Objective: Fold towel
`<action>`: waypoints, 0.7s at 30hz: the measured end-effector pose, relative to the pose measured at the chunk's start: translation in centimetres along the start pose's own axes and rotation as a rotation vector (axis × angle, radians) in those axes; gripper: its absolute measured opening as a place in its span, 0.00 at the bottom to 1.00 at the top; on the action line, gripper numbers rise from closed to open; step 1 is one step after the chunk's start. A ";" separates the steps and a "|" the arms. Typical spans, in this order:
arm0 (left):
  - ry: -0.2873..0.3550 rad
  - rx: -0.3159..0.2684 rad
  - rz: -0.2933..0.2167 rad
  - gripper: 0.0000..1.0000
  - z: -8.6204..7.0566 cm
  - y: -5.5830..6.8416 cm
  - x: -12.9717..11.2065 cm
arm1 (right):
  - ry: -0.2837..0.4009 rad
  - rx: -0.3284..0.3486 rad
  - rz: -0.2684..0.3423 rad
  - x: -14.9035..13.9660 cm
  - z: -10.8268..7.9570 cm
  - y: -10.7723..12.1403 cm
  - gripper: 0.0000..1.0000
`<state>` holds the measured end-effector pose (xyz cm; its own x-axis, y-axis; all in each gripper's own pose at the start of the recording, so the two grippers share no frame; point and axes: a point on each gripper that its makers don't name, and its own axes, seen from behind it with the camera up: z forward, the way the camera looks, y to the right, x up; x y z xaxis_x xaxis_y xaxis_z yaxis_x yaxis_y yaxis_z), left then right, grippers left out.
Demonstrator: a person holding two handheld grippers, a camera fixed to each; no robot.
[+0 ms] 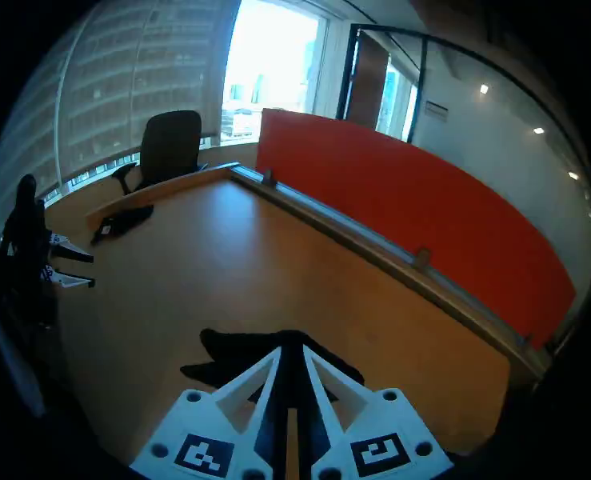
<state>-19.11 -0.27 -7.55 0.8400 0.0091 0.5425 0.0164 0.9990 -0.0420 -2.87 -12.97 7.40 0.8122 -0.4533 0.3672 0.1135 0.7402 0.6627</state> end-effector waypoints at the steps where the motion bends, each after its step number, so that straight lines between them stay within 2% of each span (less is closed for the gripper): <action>1: 0.000 0.000 0.001 0.94 0.0 0.0 0.0 | -0.002 -0.007 0.004 -0.2 -0.3 0.6 0.05; 21: -0.004 0.009 0.005 0.94 0.0 0.4 0.5 | -0.034 -0.103 0.068 -3.1 -4.3 9.3 0.05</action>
<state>-18.68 0.14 -7.31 0.8379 0.0138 0.5457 0.0077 0.9993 -0.0372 -1.87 -2.51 9.63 0.8001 -0.4155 0.4327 0.1179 0.8162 0.5657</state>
